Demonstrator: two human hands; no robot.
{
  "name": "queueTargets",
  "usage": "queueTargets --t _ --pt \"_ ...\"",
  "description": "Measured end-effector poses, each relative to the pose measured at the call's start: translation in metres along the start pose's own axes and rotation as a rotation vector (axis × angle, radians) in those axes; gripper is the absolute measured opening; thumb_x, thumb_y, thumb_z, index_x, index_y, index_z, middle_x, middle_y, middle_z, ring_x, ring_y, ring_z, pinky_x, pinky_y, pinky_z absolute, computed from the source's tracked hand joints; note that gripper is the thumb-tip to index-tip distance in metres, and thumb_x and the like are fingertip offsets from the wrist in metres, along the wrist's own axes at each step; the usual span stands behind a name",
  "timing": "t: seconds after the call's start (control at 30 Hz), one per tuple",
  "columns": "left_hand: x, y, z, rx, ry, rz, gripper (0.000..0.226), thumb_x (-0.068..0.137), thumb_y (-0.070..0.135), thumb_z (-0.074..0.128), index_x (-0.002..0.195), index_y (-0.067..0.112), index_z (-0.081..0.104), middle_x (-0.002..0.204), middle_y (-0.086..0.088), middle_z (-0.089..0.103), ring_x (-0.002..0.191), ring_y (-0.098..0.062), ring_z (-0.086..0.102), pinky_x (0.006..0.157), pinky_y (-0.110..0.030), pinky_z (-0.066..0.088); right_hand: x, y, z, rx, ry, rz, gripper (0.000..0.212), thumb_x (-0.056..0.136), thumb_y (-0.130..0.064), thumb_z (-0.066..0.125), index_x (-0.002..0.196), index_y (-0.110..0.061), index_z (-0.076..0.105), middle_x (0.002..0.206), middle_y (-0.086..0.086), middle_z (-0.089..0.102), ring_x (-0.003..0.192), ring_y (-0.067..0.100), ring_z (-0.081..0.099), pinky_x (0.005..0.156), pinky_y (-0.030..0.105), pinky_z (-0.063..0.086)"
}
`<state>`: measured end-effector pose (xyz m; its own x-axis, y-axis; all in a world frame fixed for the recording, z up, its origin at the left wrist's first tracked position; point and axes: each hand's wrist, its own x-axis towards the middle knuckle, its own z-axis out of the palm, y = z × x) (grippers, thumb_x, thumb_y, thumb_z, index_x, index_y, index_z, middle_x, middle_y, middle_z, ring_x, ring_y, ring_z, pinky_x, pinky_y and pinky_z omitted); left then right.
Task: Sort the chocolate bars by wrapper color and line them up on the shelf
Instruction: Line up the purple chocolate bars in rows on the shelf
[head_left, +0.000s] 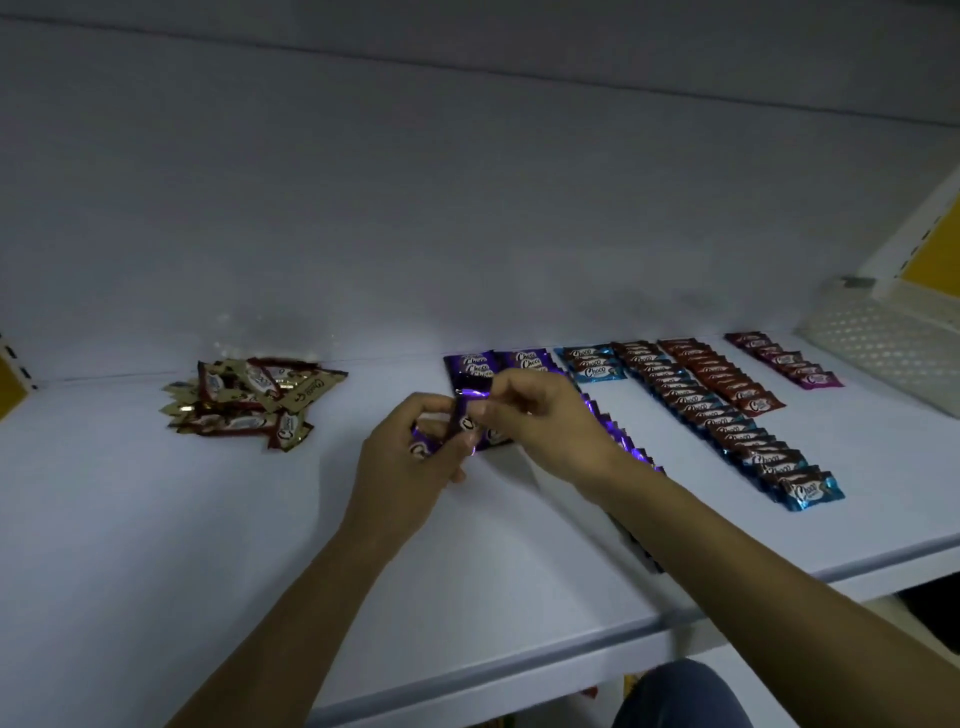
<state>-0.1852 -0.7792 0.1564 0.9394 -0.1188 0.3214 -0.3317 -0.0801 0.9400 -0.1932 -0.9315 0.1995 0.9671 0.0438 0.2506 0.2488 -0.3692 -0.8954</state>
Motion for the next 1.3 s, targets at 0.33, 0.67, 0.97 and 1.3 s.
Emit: queueTargets --t 0.33,0.67,0.97,1.3 --pt "0.001 -0.007 0.001 -0.142 0.137 -0.086 0.033 0.094 -0.01 0.045 0.112 0.017 0.044 0.108 -0.001 0.061 0.096 -0.012 0.063 0.08 -0.018 0.054 -0.043 0.006 -0.016 -0.885 -0.19 -0.172 0.016 0.086 -0.03 0.064 0.089 -0.018 0.075 0.091 0.003 0.069 0.085 0.024 0.063 0.073 0.035 0.05" --pt "-0.02 0.002 -0.017 -0.033 -0.063 -0.123 0.037 0.091 -0.005 0.053 0.106 0.028 0.057 0.1 -0.004 0.062 0.092 -0.024 0.065 0.071 -0.025 0.059 -0.033 0.006 -0.028 -1.061 -0.204 0.03 0.031 0.09 -0.033 0.058 0.12 -0.028 0.064 0.117 0.005 0.056 0.11 0.024 0.053 0.087 0.031 0.038" --pt "-0.019 0.003 -0.016 -0.006 0.013 -0.115 0.015 0.092 0.005 0.057 0.092 0.019 0.06 0.089 -0.002 0.069 0.073 -0.009 0.068 0.054 -0.013 0.05 -0.036 -0.001 -0.022 -0.334 0.026 0.158 0.011 0.084 -0.007 0.061 0.077 -0.016 0.062 0.082 0.006 0.066 0.077 0.014 0.057 0.07 0.026 0.045" --pt "-0.017 0.002 -0.014 0.022 0.081 -0.151 0.015 0.091 0.007 0.059 0.105 0.011 0.053 0.087 -0.009 0.068 0.052 0.004 0.06 0.046 -0.008 0.04 -0.006 -0.026 -0.022 -0.788 -0.344 0.038 0.031 0.079 -0.001 0.061 0.106 -0.015 0.067 0.093 -0.007 0.062 0.078 0.001 0.054 0.07 0.015 0.043"
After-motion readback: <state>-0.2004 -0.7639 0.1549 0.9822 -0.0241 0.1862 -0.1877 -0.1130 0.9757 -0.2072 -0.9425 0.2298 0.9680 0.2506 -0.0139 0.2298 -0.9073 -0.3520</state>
